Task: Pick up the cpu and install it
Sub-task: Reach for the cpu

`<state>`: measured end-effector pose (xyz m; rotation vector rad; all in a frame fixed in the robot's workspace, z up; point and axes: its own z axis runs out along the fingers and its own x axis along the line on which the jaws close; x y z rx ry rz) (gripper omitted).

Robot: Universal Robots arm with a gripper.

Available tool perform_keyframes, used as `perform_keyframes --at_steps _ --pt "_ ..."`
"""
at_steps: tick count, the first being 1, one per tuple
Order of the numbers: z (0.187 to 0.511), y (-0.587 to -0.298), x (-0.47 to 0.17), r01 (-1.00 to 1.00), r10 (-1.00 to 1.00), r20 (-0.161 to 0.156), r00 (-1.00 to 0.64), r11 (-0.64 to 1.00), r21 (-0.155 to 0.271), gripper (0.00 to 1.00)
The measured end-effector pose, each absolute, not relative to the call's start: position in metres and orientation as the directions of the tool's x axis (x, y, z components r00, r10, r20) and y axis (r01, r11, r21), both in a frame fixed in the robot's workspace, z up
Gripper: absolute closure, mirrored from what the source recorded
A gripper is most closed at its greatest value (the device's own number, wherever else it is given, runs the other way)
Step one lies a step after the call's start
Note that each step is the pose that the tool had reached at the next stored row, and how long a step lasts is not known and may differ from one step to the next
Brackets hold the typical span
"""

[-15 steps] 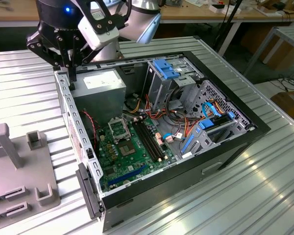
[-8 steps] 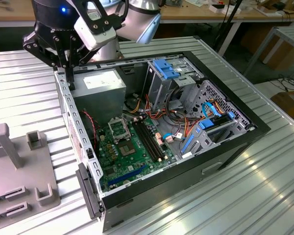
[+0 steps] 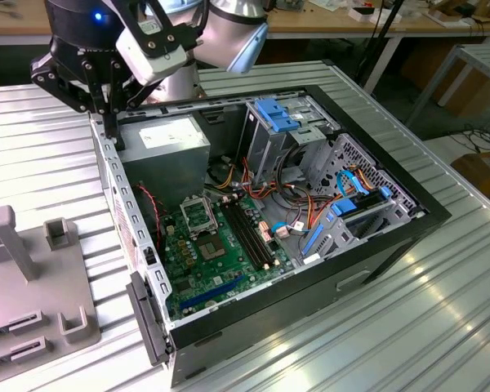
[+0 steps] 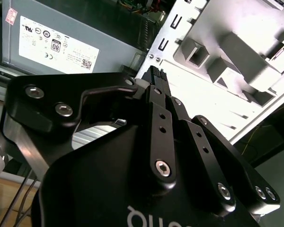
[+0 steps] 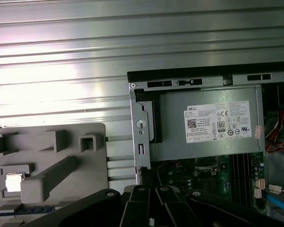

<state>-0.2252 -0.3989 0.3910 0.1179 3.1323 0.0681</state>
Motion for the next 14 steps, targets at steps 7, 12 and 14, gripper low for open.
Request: perform_keyframes --at_steps 7,12,14 --pt "0.391 -0.399 -0.235 0.075 0.075 -0.004 -0.997 0.996 0.044 0.89" --pt "0.391 -0.399 -0.244 0.075 0.075 -0.003 -0.997 0.996 0.044 0.89" --pt "0.391 -0.399 -0.247 0.075 0.075 -0.003 -0.997 0.996 0.044 0.89"
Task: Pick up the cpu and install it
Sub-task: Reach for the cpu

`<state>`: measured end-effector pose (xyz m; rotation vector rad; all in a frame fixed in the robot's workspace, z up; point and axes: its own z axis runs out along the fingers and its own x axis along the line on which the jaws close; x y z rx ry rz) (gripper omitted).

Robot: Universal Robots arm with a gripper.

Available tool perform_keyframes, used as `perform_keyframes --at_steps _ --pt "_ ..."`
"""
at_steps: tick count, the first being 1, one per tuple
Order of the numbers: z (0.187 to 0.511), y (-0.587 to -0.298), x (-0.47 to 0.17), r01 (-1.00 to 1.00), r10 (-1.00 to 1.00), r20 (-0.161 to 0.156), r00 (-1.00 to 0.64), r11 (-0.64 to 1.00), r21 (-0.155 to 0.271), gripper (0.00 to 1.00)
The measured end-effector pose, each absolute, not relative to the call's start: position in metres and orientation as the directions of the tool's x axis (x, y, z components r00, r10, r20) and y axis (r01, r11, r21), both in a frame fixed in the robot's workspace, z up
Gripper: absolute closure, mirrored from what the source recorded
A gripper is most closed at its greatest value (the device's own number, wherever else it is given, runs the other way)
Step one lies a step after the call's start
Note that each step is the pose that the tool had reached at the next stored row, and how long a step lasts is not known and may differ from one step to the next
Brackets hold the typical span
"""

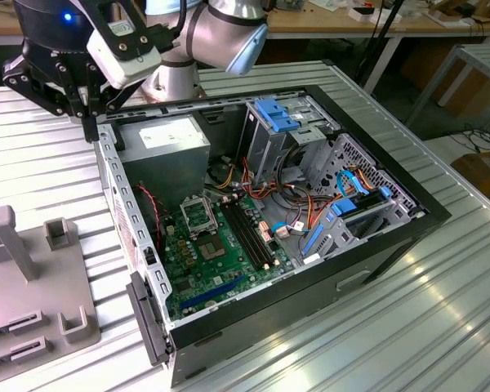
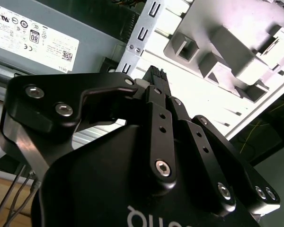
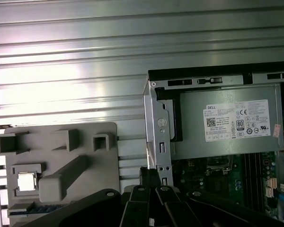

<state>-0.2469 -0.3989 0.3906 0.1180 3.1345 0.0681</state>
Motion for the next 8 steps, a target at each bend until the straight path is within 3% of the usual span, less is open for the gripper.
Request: perform_keyframes --at_steps 8 --pt "0.3905 -0.3989 -0.2542 0.075 0.075 -0.001 -0.997 0.996 0.043 0.89"
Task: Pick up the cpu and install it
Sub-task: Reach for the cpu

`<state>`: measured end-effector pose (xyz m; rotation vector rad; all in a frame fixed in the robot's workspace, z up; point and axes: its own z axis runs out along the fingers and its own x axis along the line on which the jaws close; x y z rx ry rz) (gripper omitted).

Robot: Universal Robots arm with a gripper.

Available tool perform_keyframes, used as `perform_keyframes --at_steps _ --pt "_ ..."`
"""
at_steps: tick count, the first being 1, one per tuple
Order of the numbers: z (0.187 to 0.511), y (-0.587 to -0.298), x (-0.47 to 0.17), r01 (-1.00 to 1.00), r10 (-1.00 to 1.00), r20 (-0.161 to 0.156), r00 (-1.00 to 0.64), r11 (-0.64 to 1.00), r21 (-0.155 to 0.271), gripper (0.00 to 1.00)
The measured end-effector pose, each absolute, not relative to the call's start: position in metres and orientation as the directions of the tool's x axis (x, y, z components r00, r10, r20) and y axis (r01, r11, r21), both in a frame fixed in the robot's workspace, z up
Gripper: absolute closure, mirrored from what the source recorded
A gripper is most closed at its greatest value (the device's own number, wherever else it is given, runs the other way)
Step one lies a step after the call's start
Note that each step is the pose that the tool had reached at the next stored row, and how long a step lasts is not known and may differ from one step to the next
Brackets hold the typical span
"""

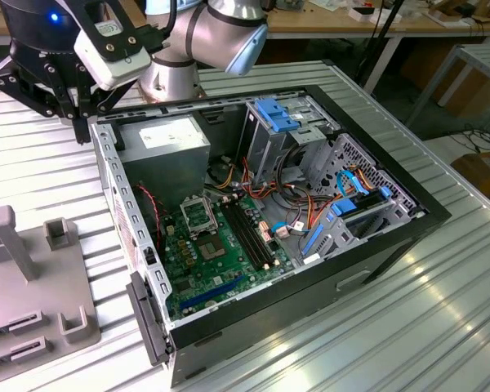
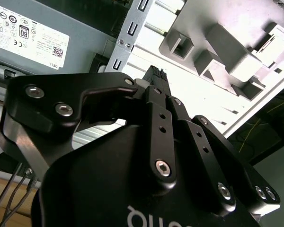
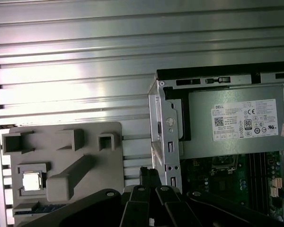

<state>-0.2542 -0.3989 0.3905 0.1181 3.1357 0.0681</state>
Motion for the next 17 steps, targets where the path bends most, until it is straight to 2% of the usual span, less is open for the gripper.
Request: perform_keyframes --at_steps 17 --pt "0.3905 -0.3988 -0.2614 0.075 0.075 -0.001 -0.997 0.996 0.043 0.89"
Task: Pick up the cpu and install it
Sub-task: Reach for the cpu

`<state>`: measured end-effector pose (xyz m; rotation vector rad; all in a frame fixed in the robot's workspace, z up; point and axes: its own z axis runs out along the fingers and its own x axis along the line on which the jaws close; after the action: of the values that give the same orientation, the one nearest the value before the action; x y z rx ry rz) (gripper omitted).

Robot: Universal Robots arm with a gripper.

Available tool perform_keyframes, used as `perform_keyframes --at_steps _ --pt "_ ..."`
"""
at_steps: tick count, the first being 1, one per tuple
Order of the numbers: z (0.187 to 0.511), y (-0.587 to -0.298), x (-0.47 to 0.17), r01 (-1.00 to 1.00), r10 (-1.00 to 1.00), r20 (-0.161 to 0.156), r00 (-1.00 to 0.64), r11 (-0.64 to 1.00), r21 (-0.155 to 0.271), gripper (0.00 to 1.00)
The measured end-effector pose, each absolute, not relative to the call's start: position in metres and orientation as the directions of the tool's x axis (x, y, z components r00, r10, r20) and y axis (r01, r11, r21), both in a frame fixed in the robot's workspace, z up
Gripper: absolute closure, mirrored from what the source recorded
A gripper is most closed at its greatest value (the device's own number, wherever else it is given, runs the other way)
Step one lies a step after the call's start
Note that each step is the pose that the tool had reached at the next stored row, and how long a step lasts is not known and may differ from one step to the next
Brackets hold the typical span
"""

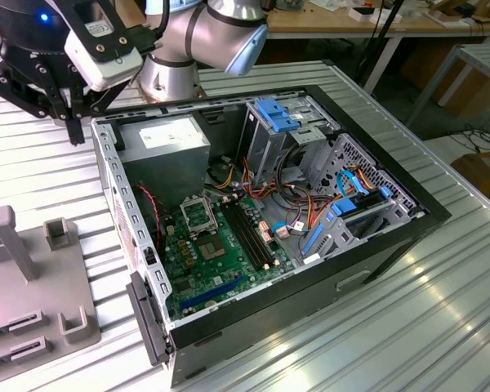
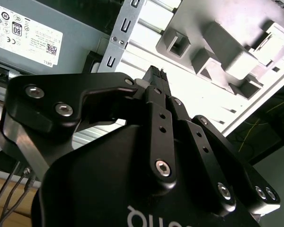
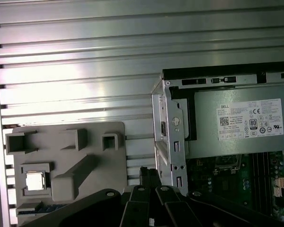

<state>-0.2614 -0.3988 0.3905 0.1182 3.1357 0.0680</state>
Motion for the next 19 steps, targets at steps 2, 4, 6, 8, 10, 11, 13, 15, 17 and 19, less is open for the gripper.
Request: perform_keyframes --at_steps 2,4,6,8,10,11,13,15,17,19 --pt "0.390 -0.399 -0.262 0.075 0.075 -0.001 -0.997 0.996 0.043 0.89" --pt "0.390 -0.399 -0.264 0.075 0.075 -0.001 -0.997 0.996 0.043 0.89" --pt "0.390 -0.399 -0.265 0.075 0.075 -0.001 -0.997 0.996 0.043 0.89" --pt "0.390 -0.399 -0.266 0.075 0.075 -0.001 -0.997 0.996 0.043 0.89" --pt "0.390 -0.399 -0.267 0.075 0.075 -0.001 -0.997 0.996 0.043 0.89" --pt "0.390 -0.399 -0.268 0.075 0.075 -0.001 -0.997 0.996 0.043 0.89" --pt "0.390 -0.399 -0.269 0.075 0.075 -0.001 -0.997 0.996 0.043 0.89" --pt "0.390 -0.399 -0.271 0.075 0.075 -0.001 -0.997 0.996 0.043 0.89" --pt "0.390 -0.399 -0.272 0.075 0.075 -0.001 -0.997 0.996 0.043 0.89" --pt "0.390 -0.399 -0.274 0.075 0.075 -0.001 -0.997 0.996 0.043 0.89"
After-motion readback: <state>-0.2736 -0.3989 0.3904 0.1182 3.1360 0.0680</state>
